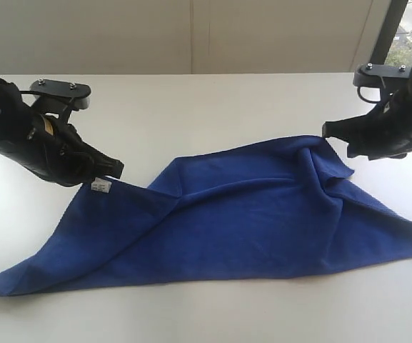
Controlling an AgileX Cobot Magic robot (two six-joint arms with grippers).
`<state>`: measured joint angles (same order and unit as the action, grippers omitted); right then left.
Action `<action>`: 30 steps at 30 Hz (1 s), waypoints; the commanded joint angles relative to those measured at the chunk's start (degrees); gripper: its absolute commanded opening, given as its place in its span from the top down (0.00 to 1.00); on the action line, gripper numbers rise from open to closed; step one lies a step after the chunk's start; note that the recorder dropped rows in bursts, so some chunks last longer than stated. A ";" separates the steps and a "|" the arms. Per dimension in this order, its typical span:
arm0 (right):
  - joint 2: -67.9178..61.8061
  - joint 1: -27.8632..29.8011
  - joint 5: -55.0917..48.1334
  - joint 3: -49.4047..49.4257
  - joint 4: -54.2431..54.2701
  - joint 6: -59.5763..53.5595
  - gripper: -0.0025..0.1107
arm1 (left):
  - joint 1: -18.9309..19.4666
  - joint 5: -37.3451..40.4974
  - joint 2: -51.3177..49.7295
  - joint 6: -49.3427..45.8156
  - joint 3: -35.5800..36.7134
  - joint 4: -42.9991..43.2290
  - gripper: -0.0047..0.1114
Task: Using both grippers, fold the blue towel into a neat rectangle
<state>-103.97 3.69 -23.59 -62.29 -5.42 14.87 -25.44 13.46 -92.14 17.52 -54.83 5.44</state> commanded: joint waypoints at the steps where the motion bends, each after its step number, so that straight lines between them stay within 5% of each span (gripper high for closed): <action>1: -2.97 0.45 2.62 0.07 2.00 1.99 0.66 | 0.19 0.16 0.70 0.52 0.31 -0.02 0.96; 25: -10.58 2.43 9.39 0.07 4.93 8.77 0.66 | 0.19 0.24 0.70 0.52 0.31 -0.02 0.96; 30: -10.97 2.43 9.53 0.07 5.42 8.27 0.87 | 0.19 0.24 0.70 0.52 0.31 -0.02 0.96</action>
<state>-114.01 5.65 -13.06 -62.29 -0.49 23.25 -25.44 13.46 -92.14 17.52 -54.83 5.44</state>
